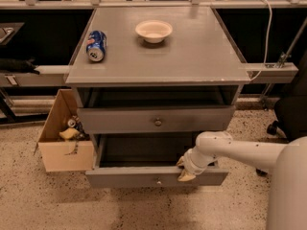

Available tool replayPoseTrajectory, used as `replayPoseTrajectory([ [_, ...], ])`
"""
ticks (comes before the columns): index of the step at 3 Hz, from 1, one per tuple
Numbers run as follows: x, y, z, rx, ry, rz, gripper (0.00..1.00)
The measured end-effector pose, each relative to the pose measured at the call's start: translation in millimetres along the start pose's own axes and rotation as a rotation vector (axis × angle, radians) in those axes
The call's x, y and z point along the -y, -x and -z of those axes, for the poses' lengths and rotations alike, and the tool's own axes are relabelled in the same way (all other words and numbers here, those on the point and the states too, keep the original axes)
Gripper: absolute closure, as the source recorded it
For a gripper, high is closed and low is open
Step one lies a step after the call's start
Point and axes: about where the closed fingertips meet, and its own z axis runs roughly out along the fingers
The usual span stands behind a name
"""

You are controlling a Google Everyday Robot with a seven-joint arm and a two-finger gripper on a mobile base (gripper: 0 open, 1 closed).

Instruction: Open middle drawer

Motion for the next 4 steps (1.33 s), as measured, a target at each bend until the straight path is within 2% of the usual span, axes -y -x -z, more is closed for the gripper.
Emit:
replayPoseTrajectory([
  [1, -25.1, 11.4, 27.4, -0.012, 0.000, -0.005, 0.83],
  [2, -31.2, 13.5, 31.9, -0.013, 0.002, -0.007, 1.00],
  [3, -58.9, 25.2, 30.4, 0.053, 0.039, -0.049, 1.00],
  [4, -67.6, 28.7, 30.5, 0.076, 0.054, -0.064, 1.00],
])
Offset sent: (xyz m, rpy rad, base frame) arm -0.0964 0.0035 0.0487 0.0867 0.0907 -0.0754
